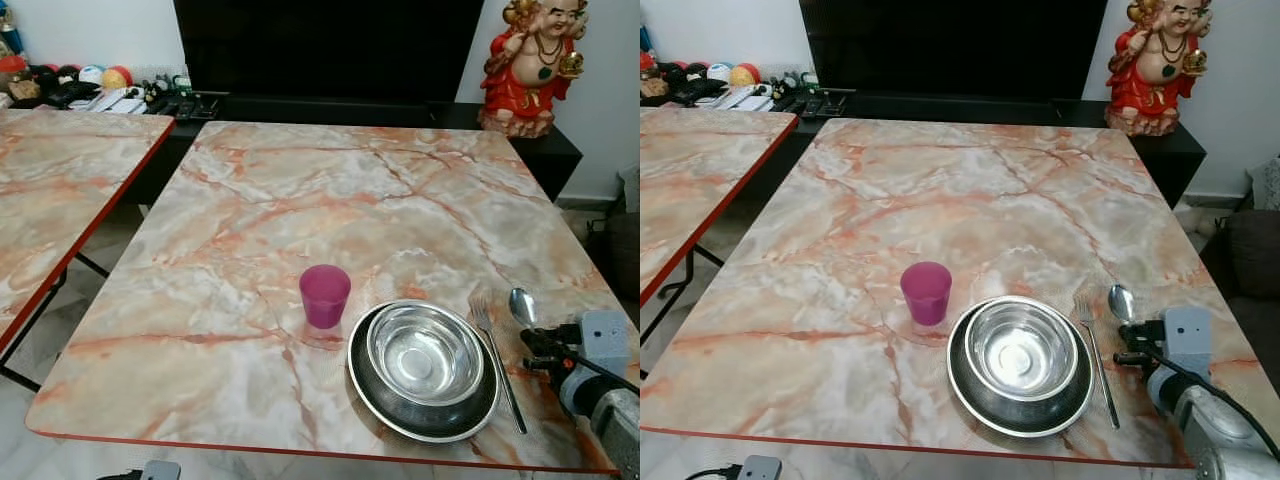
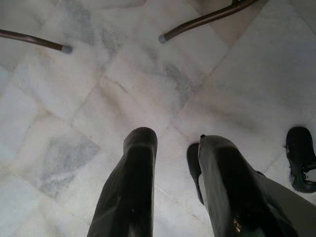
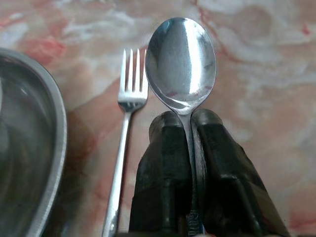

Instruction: Setting the table

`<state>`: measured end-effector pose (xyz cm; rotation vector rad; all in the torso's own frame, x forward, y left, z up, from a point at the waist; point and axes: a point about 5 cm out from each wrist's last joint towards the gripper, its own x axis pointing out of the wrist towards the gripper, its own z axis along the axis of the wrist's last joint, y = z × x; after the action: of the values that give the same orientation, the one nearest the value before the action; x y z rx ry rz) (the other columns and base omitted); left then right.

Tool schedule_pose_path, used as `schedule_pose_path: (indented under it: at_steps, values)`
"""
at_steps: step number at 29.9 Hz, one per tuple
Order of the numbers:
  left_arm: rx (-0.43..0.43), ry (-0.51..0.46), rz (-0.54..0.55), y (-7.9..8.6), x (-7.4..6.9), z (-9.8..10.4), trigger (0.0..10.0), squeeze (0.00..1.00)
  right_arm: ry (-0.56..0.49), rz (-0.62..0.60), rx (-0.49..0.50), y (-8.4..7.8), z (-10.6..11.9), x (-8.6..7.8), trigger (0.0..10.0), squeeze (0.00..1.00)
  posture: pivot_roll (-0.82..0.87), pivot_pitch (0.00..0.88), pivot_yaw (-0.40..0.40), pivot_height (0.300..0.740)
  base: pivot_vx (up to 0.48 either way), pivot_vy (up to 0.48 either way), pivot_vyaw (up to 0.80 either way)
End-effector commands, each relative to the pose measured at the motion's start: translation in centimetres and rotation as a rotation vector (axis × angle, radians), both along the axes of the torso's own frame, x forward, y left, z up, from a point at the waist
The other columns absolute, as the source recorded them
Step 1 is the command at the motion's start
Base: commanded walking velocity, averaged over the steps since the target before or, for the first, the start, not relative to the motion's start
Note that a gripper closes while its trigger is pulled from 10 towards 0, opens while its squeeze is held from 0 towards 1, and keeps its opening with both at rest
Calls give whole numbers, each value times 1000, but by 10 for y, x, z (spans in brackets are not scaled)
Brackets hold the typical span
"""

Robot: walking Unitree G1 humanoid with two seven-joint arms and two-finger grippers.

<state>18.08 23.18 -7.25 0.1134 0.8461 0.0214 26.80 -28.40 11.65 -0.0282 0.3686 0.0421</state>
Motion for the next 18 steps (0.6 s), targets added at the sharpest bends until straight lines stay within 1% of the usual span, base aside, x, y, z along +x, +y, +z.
schedule_pose_path:
  at_steps: [1, 9, 18]
  values:
    - [1, 31, -6, 0, -5, -3, 10000, 0, -3, 5, -30, -3, 2, 2, 10000, 0, -127, 122, 3, 740, 0, 0, 0]
    - [2, 28, -11, 1, -4, -2, 10000, 0, 15, 12, -67, -2, -4, 2, 10000, 0, -127, 127, 10, 740, 0, 0, 0]
    - [3, 27, -10, 1, -3, -2, 10000, 0, -3, -27, -53, -2, -6, 7, 10000, 0, -120, 124, 11, 740, 0, 0, 0]
